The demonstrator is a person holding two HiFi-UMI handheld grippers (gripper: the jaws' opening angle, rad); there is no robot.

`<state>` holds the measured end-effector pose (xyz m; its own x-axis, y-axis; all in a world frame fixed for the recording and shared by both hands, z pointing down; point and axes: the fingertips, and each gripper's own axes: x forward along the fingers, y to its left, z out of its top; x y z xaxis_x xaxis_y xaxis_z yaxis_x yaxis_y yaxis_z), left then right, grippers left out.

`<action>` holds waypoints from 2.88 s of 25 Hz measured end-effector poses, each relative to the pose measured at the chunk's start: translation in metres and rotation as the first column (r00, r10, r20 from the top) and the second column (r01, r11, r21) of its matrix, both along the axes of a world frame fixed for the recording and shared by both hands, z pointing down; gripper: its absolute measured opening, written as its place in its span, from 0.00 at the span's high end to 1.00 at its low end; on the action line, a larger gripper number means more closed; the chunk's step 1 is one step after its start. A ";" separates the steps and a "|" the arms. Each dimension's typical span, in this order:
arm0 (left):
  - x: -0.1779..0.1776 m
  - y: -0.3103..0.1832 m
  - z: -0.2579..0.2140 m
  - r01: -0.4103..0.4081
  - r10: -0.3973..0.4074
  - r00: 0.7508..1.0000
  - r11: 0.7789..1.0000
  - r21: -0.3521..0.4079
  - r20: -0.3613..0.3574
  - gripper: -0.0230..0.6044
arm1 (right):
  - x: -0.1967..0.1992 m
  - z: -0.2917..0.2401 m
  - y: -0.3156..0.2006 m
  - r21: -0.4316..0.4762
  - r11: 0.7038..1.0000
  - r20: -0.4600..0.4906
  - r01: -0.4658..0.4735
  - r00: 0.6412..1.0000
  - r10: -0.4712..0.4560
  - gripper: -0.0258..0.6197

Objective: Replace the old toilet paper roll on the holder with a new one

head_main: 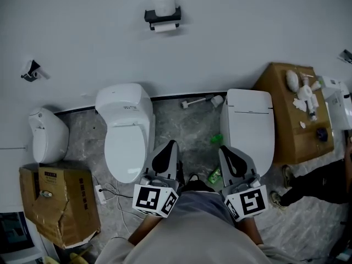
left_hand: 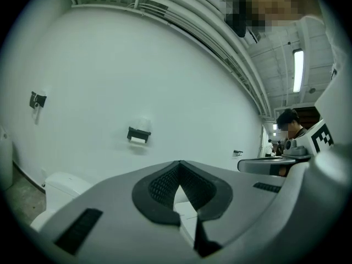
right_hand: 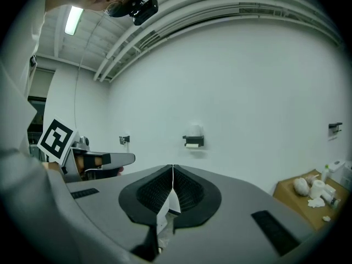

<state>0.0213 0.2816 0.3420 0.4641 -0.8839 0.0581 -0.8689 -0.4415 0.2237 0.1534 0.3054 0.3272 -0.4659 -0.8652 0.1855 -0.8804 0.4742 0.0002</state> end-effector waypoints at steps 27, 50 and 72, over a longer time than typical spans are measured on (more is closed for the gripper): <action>-0.041 -0.182 0.001 -0.072 0.069 0.996 0.997 -0.032 -0.064 0.96 | -0.055 0.000 -0.178 -0.022 1.000 -0.032 0.004 0.999 -0.005 0.93; -0.111 -0.314 -0.003 -0.147 0.143 0.976 0.989 -0.011 -0.164 0.96 | -0.138 -0.013 -0.302 0.023 0.999 -0.104 -0.043 0.994 0.045 0.93; -0.109 -0.355 0.008 -0.139 0.111 0.950 0.987 -0.077 -0.292 0.96 | -0.130 -0.019 -0.351 0.052 0.998 -0.077 -0.028 0.997 0.032 0.93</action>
